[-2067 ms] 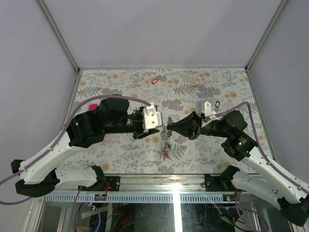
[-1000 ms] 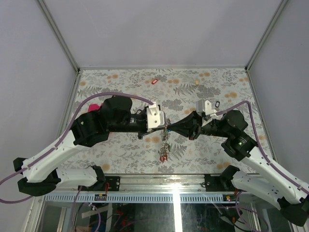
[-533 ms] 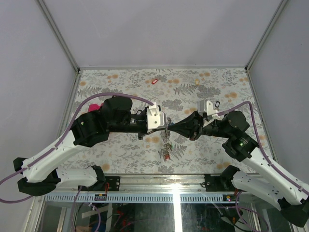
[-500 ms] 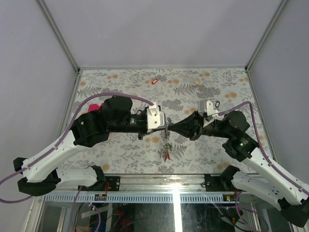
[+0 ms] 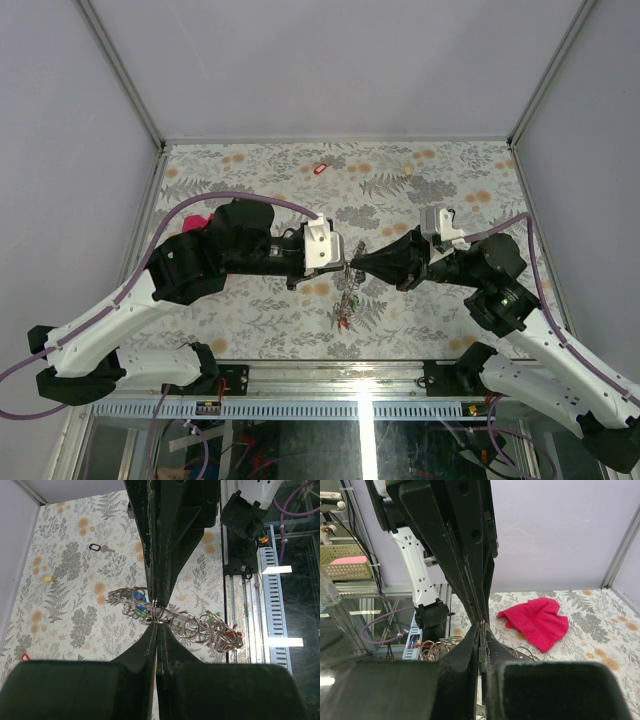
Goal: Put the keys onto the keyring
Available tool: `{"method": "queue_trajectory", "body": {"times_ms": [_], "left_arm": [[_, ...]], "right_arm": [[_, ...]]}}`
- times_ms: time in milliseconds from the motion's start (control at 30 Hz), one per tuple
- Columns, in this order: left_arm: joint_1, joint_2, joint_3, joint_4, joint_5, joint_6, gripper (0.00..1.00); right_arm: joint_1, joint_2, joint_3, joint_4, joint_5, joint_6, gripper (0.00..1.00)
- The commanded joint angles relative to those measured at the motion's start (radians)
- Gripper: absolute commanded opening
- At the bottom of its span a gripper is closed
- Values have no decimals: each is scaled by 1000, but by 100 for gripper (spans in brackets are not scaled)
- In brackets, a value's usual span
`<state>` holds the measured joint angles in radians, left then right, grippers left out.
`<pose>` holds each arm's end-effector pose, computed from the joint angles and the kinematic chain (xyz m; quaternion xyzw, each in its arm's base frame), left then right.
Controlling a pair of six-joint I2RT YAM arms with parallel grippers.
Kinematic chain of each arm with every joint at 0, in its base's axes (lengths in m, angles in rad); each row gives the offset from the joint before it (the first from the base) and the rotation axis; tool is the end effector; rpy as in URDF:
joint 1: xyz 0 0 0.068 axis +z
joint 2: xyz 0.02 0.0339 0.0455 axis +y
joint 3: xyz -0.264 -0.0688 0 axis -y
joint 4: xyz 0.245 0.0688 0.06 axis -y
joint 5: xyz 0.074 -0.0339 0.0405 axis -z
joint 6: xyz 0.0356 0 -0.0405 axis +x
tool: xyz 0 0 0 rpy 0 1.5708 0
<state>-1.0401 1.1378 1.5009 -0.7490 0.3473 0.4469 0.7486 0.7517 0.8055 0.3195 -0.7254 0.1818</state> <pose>0.0991 -0.1929 0.4558 0.6241 0.5362 -0.2978 0.4841 0.1028 0.1277 0.4036 -0.4287 0.4240 0.5252 0.6005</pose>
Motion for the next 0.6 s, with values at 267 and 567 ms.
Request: {"method": "queue_trajectory", "body": {"times_ms": [267,567], "left_arm": [[1,-60,-85,209,90,-93,0],[1,-78,-113,269,71,-122,0]], "right_arm": [[0,-45,-11,362,56,97,0],[0,-74,-47,386,167,75,0]]}}
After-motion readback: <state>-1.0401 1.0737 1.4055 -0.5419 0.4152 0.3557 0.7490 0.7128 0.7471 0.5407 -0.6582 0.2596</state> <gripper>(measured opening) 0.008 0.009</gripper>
